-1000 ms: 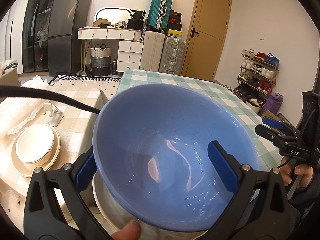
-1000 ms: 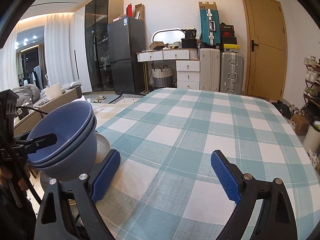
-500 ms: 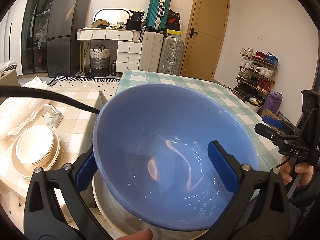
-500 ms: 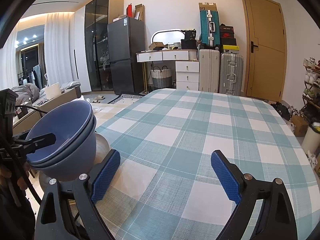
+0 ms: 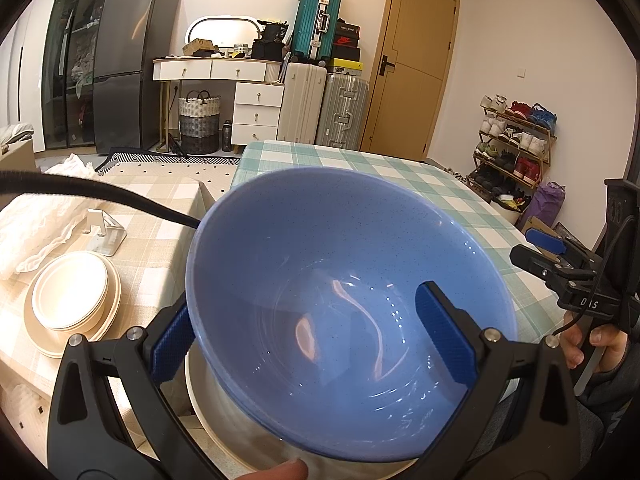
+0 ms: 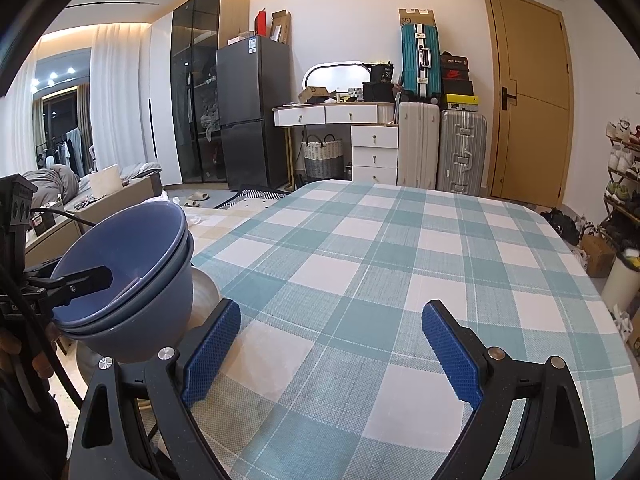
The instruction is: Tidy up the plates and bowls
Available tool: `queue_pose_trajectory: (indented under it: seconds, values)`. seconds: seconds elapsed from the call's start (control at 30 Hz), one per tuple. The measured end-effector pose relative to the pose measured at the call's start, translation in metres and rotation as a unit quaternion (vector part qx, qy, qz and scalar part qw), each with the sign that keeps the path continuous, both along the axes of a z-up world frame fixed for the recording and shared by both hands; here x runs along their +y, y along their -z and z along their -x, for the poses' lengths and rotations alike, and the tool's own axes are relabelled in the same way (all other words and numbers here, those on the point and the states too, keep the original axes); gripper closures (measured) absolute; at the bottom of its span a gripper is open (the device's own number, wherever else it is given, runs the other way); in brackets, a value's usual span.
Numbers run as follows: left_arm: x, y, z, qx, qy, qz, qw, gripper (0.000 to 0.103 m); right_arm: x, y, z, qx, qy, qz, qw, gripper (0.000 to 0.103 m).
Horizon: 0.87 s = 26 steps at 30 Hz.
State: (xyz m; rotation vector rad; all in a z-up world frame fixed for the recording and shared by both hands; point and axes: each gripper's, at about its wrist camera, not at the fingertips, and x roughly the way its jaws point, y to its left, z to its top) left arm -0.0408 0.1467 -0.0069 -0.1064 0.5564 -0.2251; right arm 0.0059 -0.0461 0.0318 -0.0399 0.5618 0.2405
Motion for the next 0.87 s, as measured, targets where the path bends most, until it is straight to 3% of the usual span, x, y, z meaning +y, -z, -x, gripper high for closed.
queue_pose_trajectory:
  seconds: [0.87]
  values:
    - [-0.0033, -0.0018, 0.0027, -0.006, 0.006, -0.001, 1.0000, 0.002, 0.0045, -0.0008, -0.0020, -0.002, -0.002, 0.004, 1.000, 0.009]
